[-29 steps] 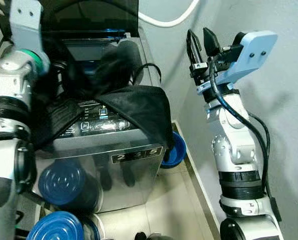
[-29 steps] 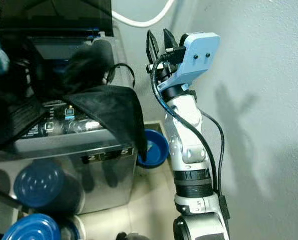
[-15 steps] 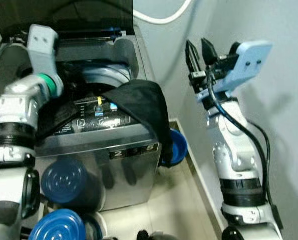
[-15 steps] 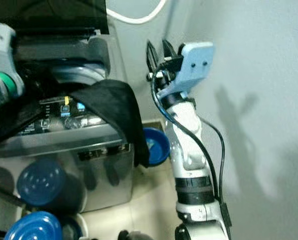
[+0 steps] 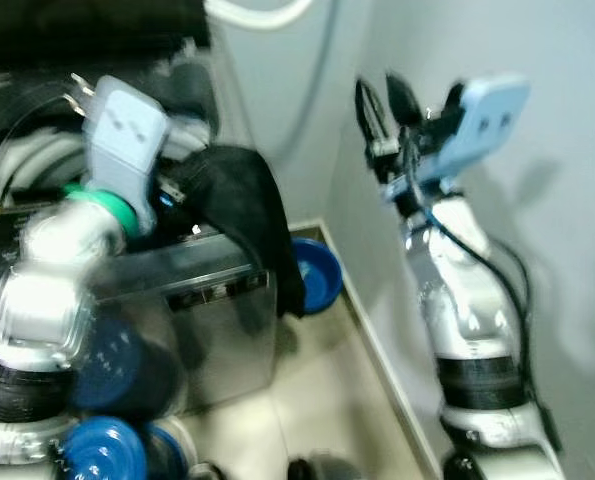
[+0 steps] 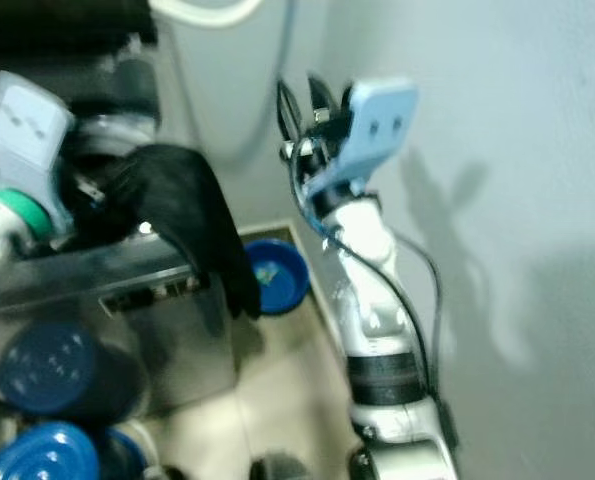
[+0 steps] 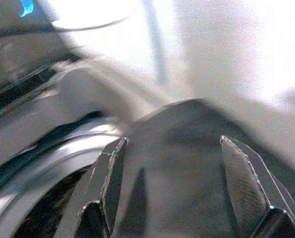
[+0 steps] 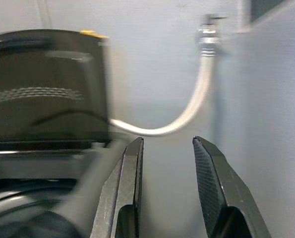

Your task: Clothes washing

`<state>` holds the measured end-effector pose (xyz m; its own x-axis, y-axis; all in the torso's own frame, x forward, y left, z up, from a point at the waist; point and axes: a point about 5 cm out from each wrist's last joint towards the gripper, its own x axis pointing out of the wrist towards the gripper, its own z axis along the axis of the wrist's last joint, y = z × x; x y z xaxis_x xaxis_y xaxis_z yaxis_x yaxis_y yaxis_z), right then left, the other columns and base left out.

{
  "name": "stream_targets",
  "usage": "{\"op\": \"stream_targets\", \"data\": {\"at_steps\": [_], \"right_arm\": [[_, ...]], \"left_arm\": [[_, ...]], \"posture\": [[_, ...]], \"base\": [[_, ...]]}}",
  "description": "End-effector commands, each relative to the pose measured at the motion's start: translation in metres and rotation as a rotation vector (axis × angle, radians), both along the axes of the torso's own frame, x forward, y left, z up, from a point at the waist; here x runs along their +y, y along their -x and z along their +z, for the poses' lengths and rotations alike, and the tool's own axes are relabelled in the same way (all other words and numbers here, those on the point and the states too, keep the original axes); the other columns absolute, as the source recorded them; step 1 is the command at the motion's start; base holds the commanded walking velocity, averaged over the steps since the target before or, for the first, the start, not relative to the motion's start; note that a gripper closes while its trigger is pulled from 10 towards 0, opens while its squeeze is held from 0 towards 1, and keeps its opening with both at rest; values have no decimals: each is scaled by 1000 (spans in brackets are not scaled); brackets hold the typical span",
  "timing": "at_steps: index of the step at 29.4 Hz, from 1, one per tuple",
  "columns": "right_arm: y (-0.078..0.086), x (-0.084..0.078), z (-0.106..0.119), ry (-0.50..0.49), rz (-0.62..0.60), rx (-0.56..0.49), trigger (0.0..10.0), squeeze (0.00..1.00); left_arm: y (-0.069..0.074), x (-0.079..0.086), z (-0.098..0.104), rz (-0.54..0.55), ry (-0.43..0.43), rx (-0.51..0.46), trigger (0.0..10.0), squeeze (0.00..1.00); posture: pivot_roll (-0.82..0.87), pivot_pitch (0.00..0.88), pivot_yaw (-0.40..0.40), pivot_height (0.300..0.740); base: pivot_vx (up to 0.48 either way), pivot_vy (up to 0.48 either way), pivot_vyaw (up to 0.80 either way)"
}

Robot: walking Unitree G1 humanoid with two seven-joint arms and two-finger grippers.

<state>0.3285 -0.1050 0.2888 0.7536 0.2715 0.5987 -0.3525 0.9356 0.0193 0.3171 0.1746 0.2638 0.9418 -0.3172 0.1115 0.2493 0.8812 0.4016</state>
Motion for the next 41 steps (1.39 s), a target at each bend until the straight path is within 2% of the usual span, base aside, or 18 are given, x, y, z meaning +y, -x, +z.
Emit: {"op": "stream_targets", "data": {"at_steps": [1,2,3,5,6,7,9,10,16,17,26,27,31,41], "right_arm": [[-1,3,-5,6,13,16,10000,0],[-1,4,-5,11,18,19,10000,0],[-1,4,-5,11,18,19,10000,0],[0,3,-6,22,20,23,10000,0],[0,3,-6,22,20,23,10000,0],[0,2,-6,26,18,24,10000,0],[0,2,-6,26,18,24,10000,0],[0,2,-6,29,15,24,10000,0],[0,1,-6,32,15,25,10000,0],[0,3,-6,33,21,25,10000,0],[-1,4,-6,34,27,24,10000,0],[-1,4,-6,34,27,23,10000,0],[-2,4,-6,33,28,23,10000,0],[-2,5,-6,34,29,22,10000,0]], "left_arm": [[0,9,1,94,10,-29,10000,0],[-2,8,2,127,73,-34,10000,0],[-2,8,2,127,73,-34,10000,0],[-3,4,15,141,145,-121,10000,0],[-3,4,15,141,145,-121,10000,0],[-2,2,21,135,148,-164,10000,0],[-2,2,21,135,148,-164,10000,0],[2,0,24,143,148,-189,10000,0],[8,0,24,169,165,-195,10000,0],[9,2,23,204,182,-196,10000,0],[7,5,23,244,205,-218,10000,0],[7,5,23,249,185,-226,10000,0],[7,4,24,252,169,-231,10000,0],[5,3,24,250,195,-234,10000,0]], "posture": [[44,131,-30,740],[37,127,-32,740],[37,127,-32,740],[26,122,-34,740],[26,122,-34,740],[19,118,-34,740],[19,118,-34,740],[16,116,-34,740],[16,110,-37,740],[18,99,-41,740],[23,90,-41,740],[25,86,-41,740],[25,86,-41,740],[21,78,-41,740]], "base": [[0,0,0],[0,0,0],[0,0,0],[0,0,0],[0,0,0],[0,0,0],[0,0,0],[0,0,0],[0,0,0],[0,0,0],[0,149,0],[0,0,0],[0,0,0],[0,0,0]]}}
